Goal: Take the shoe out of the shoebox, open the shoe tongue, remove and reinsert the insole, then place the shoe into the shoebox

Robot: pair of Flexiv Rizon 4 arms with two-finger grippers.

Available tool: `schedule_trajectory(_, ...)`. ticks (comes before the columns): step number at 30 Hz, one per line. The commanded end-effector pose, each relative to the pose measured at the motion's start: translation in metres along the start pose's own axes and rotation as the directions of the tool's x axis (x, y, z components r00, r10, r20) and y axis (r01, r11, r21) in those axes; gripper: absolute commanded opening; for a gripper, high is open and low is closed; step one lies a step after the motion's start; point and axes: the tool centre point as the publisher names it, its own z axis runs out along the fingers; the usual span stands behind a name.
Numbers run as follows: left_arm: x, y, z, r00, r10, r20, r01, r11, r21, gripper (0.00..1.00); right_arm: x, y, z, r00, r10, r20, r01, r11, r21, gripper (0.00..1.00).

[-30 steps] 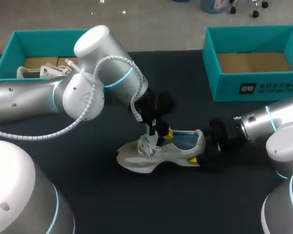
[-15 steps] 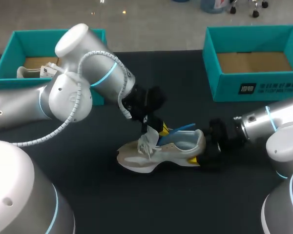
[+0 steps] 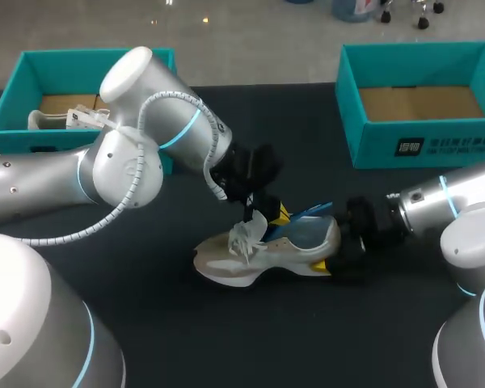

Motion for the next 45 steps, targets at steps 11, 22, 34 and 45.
schedule_trajectory(11, 0.014, -0.014, 0.004, 0.985, 0.043, 0.168, -0.035, 0.998, -0.051, 0.22, 0.002, -0.003, 0.003, 1.0, 0.0, 0.001, 0.0, 1.0, 0.003, 0.19)
schedule_trajectory(22, 0.02, -0.015, 0.017, 0.968, 0.095, 0.232, -0.075, 0.993, -0.092, 0.28, 0.002, -0.003, 0.003, 1.0, 0.0, 0.001, 0.0, 1.0, 0.003, 0.2)
schedule_trajectory(34, 0.019, -0.015, 0.027, 0.941, 0.146, 0.304, -0.102, 0.983, -0.155, 0.32, 0.002, -0.003, 0.003, 1.0, 0.0, 0.001, 0.0, 1.0, 0.003, 0.21)
schedule_trajectory(45, 0.025, -0.022, 0.029, 0.941, 0.171, 0.293, -0.137, 0.982, -0.134, 0.34, 0.002, -0.003, 0.003, 1.0, 0.0, 0.001, 0.0, 1.0, 0.003, 0.21)
